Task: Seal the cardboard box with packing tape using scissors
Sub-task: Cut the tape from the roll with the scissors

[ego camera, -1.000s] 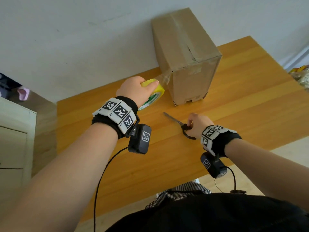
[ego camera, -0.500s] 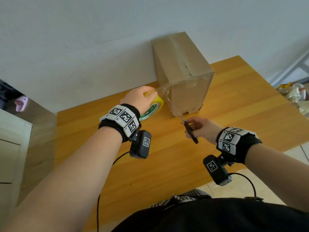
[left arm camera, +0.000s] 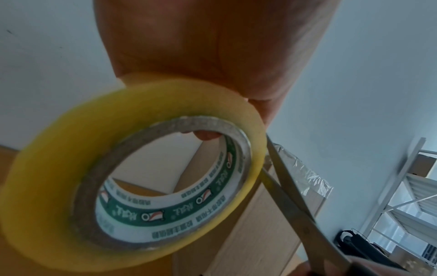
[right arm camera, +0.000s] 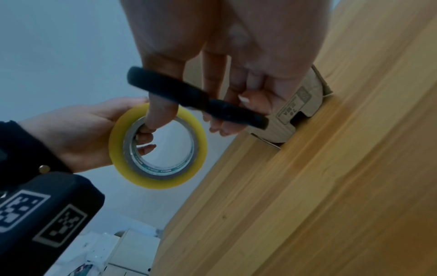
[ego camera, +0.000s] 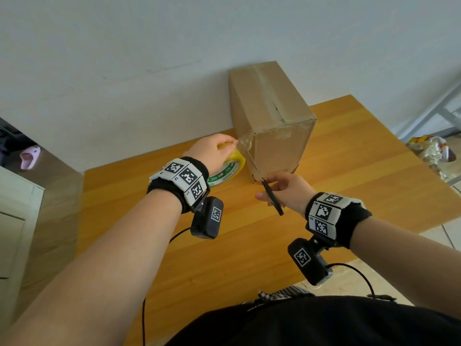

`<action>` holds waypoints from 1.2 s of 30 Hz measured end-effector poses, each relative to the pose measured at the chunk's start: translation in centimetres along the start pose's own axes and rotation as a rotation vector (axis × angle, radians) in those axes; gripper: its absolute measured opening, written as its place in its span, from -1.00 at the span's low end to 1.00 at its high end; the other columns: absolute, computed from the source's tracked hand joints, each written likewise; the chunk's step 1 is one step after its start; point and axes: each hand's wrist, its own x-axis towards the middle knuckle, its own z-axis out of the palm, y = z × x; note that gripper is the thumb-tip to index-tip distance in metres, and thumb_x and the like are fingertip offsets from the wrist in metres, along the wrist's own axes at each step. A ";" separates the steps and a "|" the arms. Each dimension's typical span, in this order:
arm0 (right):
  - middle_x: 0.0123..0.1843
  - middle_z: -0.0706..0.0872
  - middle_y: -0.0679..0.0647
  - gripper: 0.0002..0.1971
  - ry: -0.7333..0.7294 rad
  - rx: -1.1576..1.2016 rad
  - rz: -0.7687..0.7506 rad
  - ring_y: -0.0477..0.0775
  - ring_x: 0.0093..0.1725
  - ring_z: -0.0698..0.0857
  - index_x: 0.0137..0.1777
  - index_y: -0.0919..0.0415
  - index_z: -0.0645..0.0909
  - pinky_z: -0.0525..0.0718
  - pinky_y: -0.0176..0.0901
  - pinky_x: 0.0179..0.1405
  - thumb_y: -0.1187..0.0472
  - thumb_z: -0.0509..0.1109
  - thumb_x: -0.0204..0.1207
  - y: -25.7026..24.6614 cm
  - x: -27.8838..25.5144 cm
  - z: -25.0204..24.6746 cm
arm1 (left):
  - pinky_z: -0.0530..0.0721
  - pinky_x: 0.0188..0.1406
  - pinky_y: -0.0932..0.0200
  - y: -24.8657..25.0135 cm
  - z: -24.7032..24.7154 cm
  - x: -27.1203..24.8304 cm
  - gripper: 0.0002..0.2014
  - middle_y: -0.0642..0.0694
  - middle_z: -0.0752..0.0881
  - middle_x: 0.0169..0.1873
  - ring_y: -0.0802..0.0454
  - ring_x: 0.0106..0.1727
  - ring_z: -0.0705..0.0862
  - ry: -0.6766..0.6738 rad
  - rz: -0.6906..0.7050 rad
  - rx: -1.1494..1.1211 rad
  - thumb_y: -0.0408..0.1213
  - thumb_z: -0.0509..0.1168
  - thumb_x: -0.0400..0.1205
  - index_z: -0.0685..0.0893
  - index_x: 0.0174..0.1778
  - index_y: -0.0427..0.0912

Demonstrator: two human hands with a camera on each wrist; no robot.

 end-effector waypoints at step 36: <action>-0.24 0.77 0.11 -0.57 0.121 -0.162 -0.026 -0.02 -0.43 0.68 0.05 0.16 0.67 0.70 -0.16 -0.38 -0.02 0.62 0.24 -1.4 0.2 0.1 | 0.48 -0.04 0.17 0.1 0.0 -0.1 -0.78 0.07 0.57 0.11 0.08 0.08 0.53 -0.020 0.060 -0.081 -0.14 0.09 0.70 0.55 0.21 0.03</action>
